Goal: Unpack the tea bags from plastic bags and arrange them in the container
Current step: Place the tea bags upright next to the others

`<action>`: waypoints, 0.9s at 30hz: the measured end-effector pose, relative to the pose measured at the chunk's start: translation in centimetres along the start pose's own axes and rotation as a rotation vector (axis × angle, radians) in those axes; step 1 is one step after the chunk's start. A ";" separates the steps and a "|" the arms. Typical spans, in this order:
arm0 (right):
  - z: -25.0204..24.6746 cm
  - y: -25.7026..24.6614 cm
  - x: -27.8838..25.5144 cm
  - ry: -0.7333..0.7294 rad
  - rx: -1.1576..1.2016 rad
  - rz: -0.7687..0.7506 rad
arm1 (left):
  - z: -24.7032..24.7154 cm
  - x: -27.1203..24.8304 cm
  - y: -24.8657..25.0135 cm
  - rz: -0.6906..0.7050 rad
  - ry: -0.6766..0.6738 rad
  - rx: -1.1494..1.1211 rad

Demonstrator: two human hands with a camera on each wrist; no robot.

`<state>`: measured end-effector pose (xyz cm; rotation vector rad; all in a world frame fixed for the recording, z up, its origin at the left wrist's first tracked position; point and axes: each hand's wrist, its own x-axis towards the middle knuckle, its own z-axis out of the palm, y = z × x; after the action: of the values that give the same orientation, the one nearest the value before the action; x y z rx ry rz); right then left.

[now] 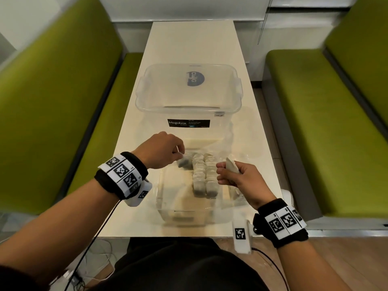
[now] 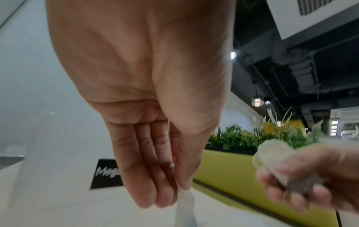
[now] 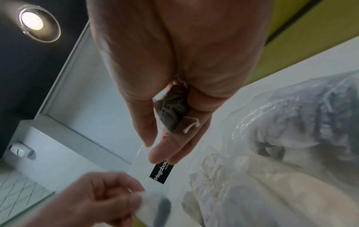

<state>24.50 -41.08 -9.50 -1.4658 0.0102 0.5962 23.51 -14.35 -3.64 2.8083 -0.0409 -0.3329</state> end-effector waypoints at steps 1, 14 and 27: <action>-0.2 0.0 0.0 0.005 0.005 0.002 | 0.7 0.5 -0.5 -0.014 -0.028 0.028; -0.9 -0.3 -0.3 0.012 0.013 -0.001 | 6.6 4.9 -1.3 -0.046 -0.139 0.110; -0.8 0.0 -0.3 -0.009 0.011 0.008 | 6.0 4.4 -1.6 -0.066 -0.098 0.119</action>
<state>24.56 -41.97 -9.49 -1.4527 0.0124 0.6089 26.34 -14.89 -10.69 2.9139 0.0101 -0.4986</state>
